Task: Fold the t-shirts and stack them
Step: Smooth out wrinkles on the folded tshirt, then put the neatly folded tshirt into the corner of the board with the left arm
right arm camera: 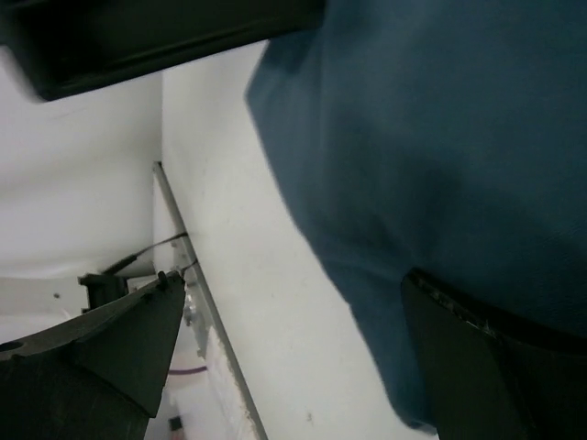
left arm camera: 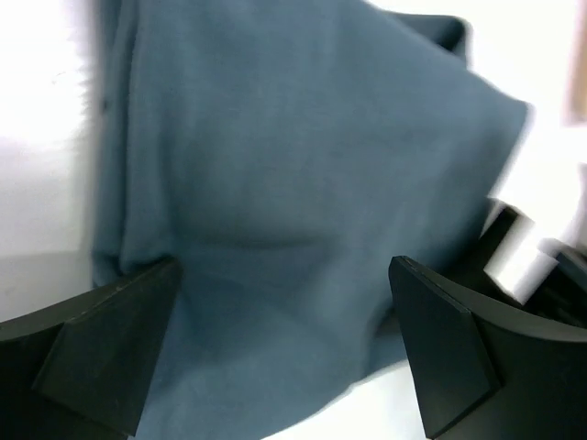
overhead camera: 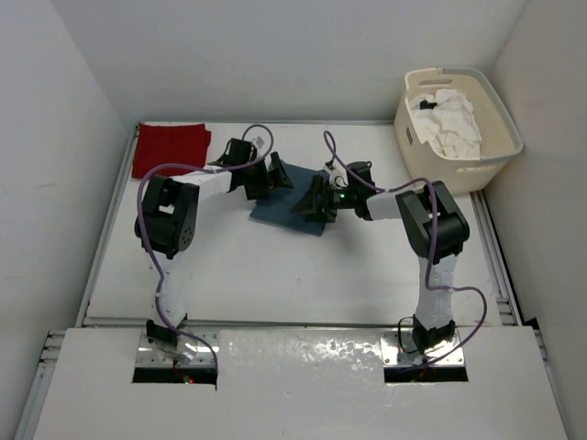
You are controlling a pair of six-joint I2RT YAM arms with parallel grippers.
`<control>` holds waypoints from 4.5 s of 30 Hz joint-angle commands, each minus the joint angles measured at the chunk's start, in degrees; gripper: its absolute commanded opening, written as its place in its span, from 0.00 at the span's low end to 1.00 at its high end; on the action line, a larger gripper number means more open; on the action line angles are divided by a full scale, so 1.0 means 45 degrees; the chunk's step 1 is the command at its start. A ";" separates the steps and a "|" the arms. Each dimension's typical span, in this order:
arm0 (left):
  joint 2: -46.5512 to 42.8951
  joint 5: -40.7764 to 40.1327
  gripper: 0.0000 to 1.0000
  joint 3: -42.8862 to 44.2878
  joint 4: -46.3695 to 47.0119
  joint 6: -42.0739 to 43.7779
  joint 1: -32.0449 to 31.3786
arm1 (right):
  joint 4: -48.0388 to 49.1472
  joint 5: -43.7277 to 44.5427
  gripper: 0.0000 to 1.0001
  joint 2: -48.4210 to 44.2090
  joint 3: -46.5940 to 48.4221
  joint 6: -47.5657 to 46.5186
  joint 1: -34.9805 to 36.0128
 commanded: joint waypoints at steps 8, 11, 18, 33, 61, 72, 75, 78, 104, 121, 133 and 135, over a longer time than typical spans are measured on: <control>-0.0463 -0.0308 1.00 -0.0186 0.0037 0.0270 -0.0017 | 0.7791 -0.1312 0.99 0.1479 -0.1143 0.3878 -0.0902; -0.1166 -0.0523 1.00 0.0165 -0.0354 0.0387 -0.0056 | 0.7487 -0.1781 0.99 0.0760 -0.0462 0.4233 -0.0902; -0.1854 -0.0524 1.00 0.1238 0.0035 0.0602 -0.0271 | -0.3015 0.1065 0.99 -0.1081 0.3054 -0.3243 -0.0941; 0.3223 0.0513 1.00 0.5634 -0.0745 0.1168 -0.0252 | -0.0194 0.1324 0.99 0.3449 0.4678 -0.0671 -0.2191; -0.1249 -0.2945 1.00 0.1904 -0.3499 0.4193 -0.0154 | -0.7498 0.6596 0.99 -0.5079 -0.0414 -0.7017 -0.2328; 0.1192 -0.2886 0.99 0.3856 -0.3791 0.4977 -0.0135 | -0.8824 0.8180 0.99 -0.8813 -0.2274 -0.7701 -0.2308; 0.1642 -0.2906 0.94 0.3916 -0.3734 0.4958 -0.0135 | -0.9449 0.8179 0.99 -0.9321 -0.2217 -0.7915 -0.2308; 0.1974 -0.2867 0.81 0.3916 -0.4006 0.4958 -0.0154 | -0.9860 0.8510 0.99 -0.9849 -0.2003 -0.8090 -0.2328; 0.0142 -0.8196 0.00 0.3759 -0.3968 0.7416 -0.0916 | -0.9509 1.1519 0.99 -1.1705 -0.2666 -0.8697 -0.2328; -0.0370 -0.8472 0.00 0.5497 -0.3695 1.1106 0.1993 | -0.9510 1.2163 0.99 -1.1803 -0.2686 -0.8834 -0.2328; 0.0451 -0.8257 0.00 0.7450 -0.2915 1.2828 0.3204 | -0.9568 1.2456 0.99 -1.1549 -0.2647 -0.8990 -0.2328; 0.0529 -0.8199 0.00 0.7607 -0.2855 1.2945 0.3361 | -0.9587 1.2534 0.99 -1.1530 -0.2647 -0.8990 -0.2328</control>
